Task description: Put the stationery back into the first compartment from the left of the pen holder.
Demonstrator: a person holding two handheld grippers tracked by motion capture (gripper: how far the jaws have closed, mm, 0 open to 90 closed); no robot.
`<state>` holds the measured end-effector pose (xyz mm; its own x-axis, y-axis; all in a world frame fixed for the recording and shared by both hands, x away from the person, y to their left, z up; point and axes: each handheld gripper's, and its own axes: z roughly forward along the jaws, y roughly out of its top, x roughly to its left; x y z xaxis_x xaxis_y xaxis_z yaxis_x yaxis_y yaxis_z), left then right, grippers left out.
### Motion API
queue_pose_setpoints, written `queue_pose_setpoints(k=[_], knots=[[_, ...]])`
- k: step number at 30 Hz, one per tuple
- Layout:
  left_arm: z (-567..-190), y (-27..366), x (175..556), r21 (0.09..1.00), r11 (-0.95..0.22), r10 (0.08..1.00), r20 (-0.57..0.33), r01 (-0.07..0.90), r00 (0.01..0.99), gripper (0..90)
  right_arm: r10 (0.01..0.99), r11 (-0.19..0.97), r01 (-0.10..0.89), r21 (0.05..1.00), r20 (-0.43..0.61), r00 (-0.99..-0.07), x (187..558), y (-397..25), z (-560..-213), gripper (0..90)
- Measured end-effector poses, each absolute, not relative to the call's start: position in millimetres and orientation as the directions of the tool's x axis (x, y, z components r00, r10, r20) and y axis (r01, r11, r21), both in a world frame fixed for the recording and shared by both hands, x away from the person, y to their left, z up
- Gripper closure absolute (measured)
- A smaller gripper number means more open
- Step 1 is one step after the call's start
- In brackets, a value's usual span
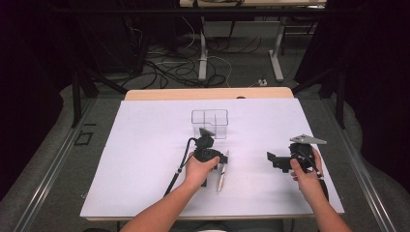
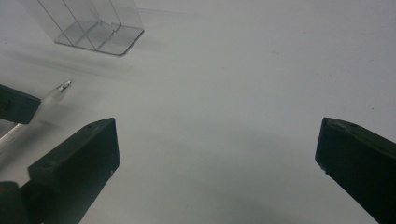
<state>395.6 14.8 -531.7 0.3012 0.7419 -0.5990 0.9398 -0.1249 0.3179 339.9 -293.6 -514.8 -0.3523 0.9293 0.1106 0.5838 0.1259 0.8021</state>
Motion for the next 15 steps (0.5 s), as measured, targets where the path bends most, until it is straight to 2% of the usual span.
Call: queue_pose_setpoints(k=[15], knots=[[-509, 26, 395, 0.476, -0.104, 0.76, -0.528, 0.873, 0.378, 79.6, 0.929, 0.122, 0.587, 0.801, 0.116, -0.351, 340, -293, -515, 0.0]])
